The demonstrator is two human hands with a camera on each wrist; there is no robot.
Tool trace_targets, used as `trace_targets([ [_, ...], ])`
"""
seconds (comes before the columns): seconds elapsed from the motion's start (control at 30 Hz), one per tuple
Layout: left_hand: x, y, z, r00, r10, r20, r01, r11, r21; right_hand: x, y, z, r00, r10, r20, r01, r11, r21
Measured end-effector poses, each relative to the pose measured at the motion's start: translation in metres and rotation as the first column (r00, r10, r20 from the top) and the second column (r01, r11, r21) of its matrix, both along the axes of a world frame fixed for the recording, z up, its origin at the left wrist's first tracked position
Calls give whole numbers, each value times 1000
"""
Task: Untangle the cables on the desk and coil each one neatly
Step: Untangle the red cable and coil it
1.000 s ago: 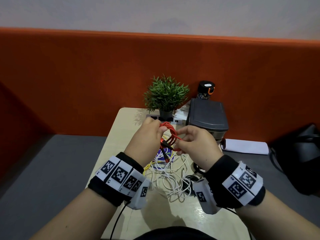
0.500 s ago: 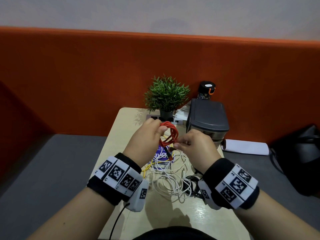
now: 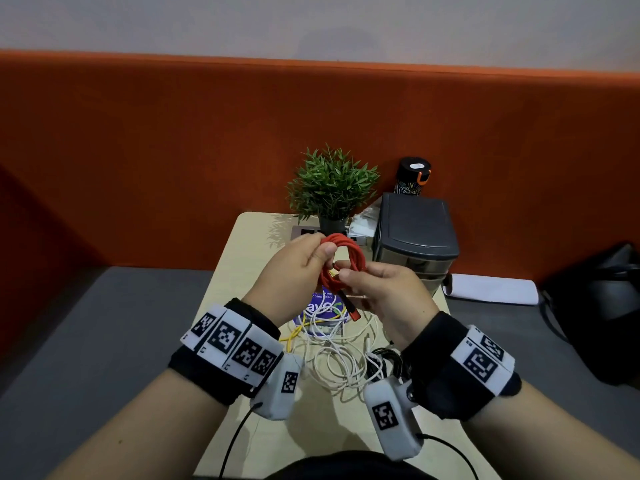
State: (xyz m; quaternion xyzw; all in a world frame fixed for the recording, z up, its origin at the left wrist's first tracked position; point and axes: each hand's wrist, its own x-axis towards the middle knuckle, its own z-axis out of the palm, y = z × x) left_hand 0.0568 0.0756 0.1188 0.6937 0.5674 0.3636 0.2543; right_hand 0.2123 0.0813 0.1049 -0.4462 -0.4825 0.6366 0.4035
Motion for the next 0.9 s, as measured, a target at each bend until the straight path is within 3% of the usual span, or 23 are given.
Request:
trace_targets([
  [0.07,4,-1,0,994,-35,-107,35,999,3,-2,1,-3,999,-35,26,35,999,-12],
  [0.2,11,-4,-1,990,-10,-137,25,993,112,-6,2,-4,995,-87,46,88,996,-2],
  [0.37,8,-2,5,974,85,-210,-41,977,208,-8,1,5,997,-25,-74,22,999,-42],
  [0.7,13,-6,8,965,239,-106,-198,933,300,-9,-5,11,964,41,-264,-45,999,-8],
  [0.9,10,-7,12,982,190,-19,-184,970,160,-2,1,13,977,134,-165,-115,986,119],
])
